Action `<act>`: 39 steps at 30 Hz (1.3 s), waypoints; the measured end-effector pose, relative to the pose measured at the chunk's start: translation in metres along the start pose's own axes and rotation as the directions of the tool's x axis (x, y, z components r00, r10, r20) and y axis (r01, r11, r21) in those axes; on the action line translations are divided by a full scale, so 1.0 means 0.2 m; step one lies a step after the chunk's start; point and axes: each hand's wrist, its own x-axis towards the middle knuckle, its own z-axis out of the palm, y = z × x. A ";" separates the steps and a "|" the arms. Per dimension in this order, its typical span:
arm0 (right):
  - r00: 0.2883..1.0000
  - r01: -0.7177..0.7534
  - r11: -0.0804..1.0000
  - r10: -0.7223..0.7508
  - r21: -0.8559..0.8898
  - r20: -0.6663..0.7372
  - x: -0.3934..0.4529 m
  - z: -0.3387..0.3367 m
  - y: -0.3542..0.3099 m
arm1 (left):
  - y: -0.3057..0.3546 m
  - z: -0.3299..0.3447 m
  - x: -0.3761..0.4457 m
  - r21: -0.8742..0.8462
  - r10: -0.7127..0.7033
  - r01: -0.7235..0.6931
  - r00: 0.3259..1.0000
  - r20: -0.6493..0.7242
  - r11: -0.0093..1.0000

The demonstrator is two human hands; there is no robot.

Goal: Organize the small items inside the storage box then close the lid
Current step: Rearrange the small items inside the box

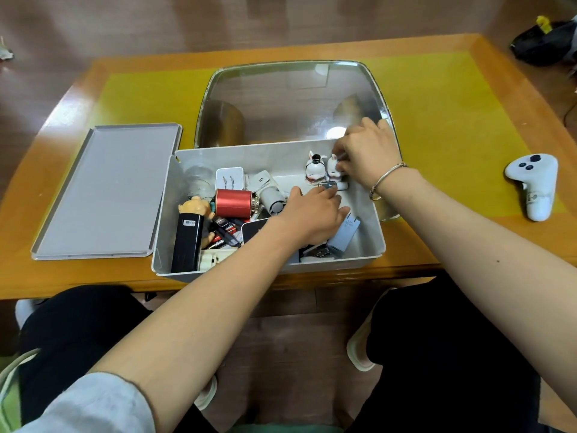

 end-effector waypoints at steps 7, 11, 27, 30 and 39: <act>0.999 0.035 0.999 -0.035 0.007 0.021 0.01 0.00 -0.01 | 0.00 0.02 0.01 0.021 0.012 -0.013 1.000 0.017 1.000; 0.999 0.040 0.999 -0.040 0.000 0.009 0.01 0.00 -0.01 | 0.00 0.03 0.01 0.029 0.015 -0.016 1.000 0.006 0.999; 0.999 -0.001 0.999 0.002 0.035 -0.040 -0.01 0.00 0.01 | 0.00 0.02 -0.02 -0.005 -0.005 0.005 1.000 0.006 1.000; 0.996 -0.001 0.999 0.006 0.051 -0.093 -0.01 -0.02 0.02 | -0.01 0.01 -0.04 0.007 -0.029 0.030 0.996 -0.085 1.000; 0.998 0.044 0.998 -0.041 0.047 -0.049 0.01 -0.04 -0.04 | -0.12 -0.01 -0.08 0.001 -0.157 0.162 0.961 -0.227 0.987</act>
